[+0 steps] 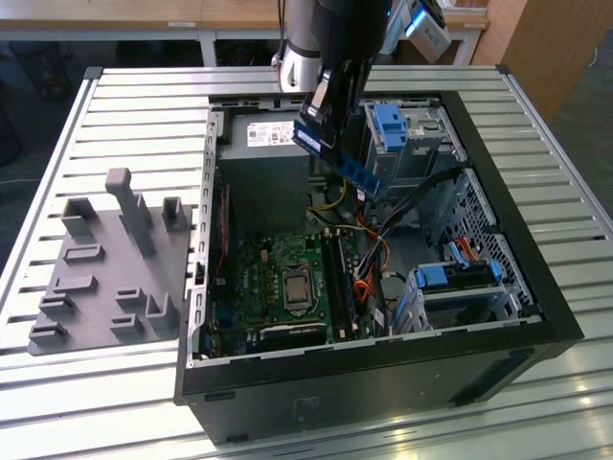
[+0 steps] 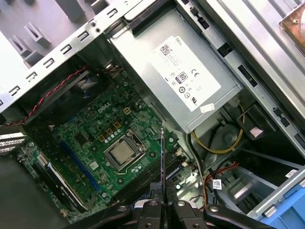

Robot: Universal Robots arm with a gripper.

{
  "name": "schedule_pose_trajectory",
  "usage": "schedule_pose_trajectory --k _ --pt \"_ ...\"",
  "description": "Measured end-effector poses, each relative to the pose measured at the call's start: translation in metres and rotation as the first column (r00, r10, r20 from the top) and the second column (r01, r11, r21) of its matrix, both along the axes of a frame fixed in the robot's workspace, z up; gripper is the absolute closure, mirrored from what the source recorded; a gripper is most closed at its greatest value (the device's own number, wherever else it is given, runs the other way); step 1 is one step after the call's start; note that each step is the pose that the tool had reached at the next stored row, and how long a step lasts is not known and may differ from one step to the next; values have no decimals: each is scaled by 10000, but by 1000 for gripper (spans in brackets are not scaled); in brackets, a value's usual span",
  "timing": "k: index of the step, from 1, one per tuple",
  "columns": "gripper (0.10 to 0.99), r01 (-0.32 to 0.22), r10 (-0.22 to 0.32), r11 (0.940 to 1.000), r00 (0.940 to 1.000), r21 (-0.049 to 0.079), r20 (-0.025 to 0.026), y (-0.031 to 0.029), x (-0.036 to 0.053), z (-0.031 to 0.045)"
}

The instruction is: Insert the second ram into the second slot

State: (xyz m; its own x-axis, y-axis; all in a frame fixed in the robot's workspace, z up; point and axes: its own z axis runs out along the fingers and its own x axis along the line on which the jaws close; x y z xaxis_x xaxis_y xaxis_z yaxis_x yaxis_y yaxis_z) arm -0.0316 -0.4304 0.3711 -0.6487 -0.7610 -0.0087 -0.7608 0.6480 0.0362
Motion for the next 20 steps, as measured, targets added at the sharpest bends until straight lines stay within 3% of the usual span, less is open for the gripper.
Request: schedule_pose_trajectory --k 20 --pt "949 1065 -1065 9943 9943 -1 0 0 0 -1"
